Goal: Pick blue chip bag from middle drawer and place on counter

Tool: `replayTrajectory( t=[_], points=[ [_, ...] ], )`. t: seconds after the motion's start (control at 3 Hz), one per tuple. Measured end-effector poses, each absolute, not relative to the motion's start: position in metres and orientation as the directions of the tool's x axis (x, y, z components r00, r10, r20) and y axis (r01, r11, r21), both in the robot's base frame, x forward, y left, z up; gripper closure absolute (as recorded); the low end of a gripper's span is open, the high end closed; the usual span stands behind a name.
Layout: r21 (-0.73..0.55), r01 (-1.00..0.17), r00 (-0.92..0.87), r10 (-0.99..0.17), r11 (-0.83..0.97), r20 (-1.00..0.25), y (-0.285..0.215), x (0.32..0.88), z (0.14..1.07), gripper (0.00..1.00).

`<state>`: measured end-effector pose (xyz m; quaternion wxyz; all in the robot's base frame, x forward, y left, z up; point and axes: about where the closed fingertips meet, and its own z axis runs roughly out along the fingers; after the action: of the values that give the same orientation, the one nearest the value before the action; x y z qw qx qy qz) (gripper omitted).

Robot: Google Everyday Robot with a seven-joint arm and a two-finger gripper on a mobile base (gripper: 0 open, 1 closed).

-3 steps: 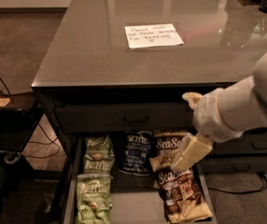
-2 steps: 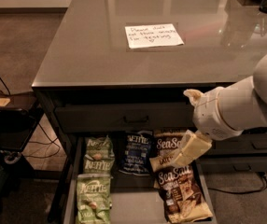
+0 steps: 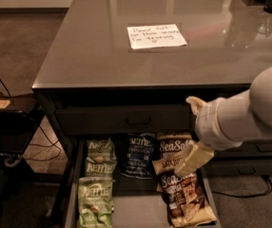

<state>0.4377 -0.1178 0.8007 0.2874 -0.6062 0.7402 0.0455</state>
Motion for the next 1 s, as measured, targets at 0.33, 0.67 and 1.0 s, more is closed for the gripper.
replayTrajectory(
  t=[0.33,0.67,1.0],
  points=[
    [-0.325,-0.920,-0.050,-0.887,0.220,-0.460,-0.110,0.449,0.756,0.00],
    [-0.364,-0.915,0.006,-0.895,0.176,-0.447,-0.085,0.468,0.703,0.00],
    [-0.372,-0.914,0.017,-0.900,0.163,-0.437,-0.070,0.490,0.657,0.00]
  ],
)
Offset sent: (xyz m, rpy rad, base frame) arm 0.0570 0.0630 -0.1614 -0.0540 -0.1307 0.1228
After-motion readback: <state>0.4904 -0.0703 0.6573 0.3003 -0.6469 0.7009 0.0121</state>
